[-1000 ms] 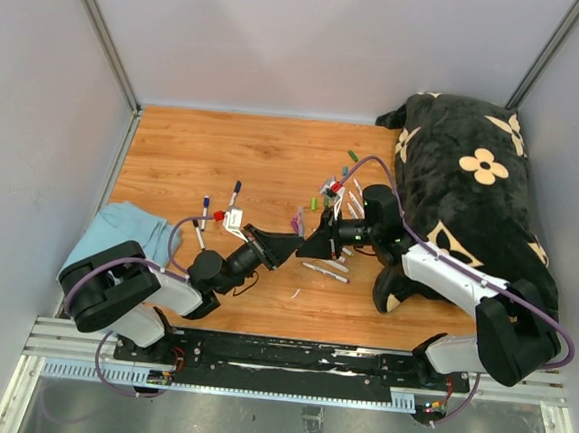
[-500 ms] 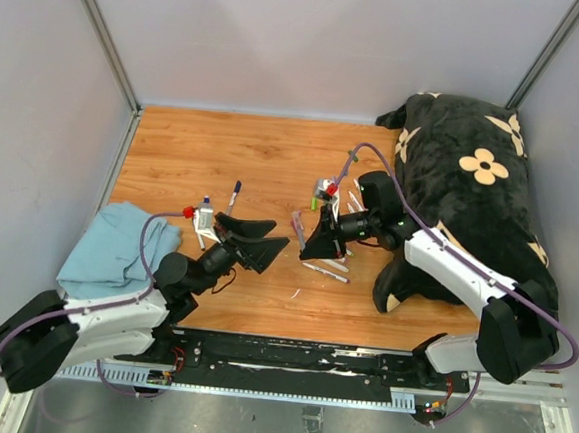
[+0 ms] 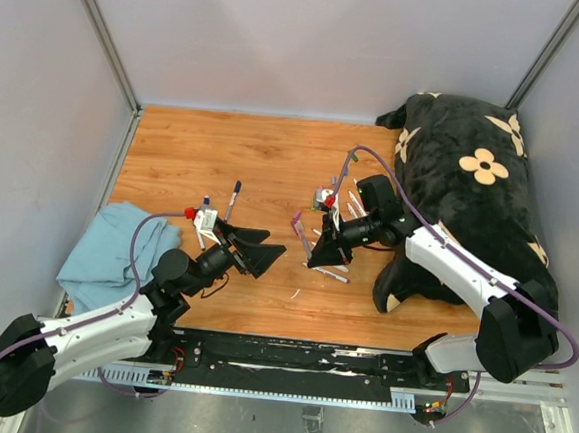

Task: Open the pen caps
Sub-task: Open the pen cap from the pen.

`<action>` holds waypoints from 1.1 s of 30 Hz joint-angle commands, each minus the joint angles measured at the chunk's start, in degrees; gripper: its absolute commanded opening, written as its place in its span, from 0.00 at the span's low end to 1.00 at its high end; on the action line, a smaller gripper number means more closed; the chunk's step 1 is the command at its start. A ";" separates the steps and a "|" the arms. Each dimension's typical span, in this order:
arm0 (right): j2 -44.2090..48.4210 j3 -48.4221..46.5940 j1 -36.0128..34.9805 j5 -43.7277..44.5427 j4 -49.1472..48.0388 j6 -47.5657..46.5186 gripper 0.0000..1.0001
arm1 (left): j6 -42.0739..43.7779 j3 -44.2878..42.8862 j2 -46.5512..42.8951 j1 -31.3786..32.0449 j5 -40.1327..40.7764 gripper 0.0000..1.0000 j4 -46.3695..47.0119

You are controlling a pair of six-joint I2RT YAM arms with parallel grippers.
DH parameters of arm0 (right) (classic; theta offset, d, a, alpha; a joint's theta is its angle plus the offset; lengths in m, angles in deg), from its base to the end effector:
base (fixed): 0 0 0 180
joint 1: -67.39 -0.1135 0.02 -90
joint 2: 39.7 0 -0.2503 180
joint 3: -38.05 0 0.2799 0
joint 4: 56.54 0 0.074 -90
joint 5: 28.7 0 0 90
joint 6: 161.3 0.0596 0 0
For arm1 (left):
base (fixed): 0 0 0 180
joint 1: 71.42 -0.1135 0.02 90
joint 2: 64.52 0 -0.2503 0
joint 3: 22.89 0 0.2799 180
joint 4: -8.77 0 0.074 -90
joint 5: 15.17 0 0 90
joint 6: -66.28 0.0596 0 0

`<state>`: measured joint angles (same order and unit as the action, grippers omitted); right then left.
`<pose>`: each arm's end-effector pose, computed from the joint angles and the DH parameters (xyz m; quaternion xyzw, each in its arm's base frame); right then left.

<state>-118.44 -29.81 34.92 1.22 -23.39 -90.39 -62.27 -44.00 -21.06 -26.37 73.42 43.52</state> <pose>0.2427 0.2157 0.2341 -0.5226 0.6326 0.4971 0.2820 0.1598 -0.1622 0.2079 0.0451 0.6250 -0.5252 0.5758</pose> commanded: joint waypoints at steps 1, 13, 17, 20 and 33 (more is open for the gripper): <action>1.11 -1.64 0.67 1.68 2.44 -3.33 0.01 | -3.18 -2.89 0.71 -0.49 -0.97 0.99 -1.12; 0.43 -1.83 0.72 4.65 3.12 -4.22 0.01 | -7.75 -6.33 4.09 -0.47 2.43 0.99 -6.86; 0.03 -1.85 0.60 5.80 3.16 -4.34 0.01 | -9.55 -8.31 8.22 -0.34 3.28 0.97 -7.19; -0.31 -1.91 0.49 6.49 3.19 -4.42 0.01 | -10.53 -10.51 11.66 0.58 4.79 0.95 -7.31; -1.67 -2.63 0.13 9.03 4.05 -4.54 0.01 | -11.71 -19.23 18.89 4.48 16.15 0.56 -13.74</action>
<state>-119.27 -30.20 34.90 9.27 -21.01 -93.87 -73.74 -61.40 -3.24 -22.63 86.49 31.22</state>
